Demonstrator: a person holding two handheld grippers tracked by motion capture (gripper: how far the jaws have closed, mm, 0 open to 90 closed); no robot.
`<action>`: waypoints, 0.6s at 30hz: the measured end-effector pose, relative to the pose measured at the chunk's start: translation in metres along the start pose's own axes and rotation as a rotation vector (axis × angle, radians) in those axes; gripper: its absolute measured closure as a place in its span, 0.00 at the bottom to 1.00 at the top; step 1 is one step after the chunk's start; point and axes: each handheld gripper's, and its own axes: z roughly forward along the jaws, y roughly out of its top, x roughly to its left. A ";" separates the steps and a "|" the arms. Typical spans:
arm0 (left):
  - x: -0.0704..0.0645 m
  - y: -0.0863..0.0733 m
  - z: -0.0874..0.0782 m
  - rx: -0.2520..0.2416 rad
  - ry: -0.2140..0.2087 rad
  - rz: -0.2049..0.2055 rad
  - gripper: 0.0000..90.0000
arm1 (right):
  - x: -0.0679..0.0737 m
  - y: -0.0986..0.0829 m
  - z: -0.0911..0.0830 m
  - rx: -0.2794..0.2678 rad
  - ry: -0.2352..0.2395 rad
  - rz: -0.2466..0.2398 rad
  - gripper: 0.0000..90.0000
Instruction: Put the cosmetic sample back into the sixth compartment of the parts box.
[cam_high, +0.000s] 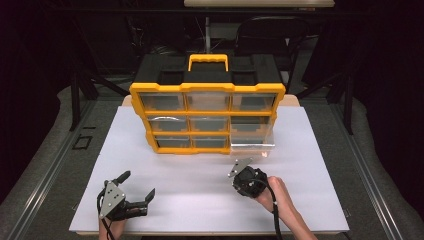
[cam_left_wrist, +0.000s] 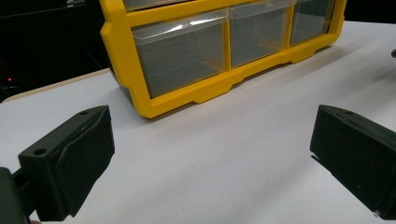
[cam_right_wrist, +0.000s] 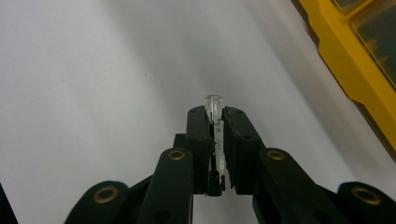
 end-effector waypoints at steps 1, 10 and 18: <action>0.000 0.000 0.000 0.000 0.000 0.001 0.00 | 0.000 -0.001 -0.001 0.003 -0.003 0.008 0.90; 0.000 0.000 -0.001 0.000 0.001 0.004 0.00 | -0.008 -0.013 -0.007 0.016 -0.024 0.021 0.90; -0.001 0.000 0.000 0.000 0.001 0.004 0.00 | -0.015 -0.025 -0.016 0.021 -0.048 0.029 0.90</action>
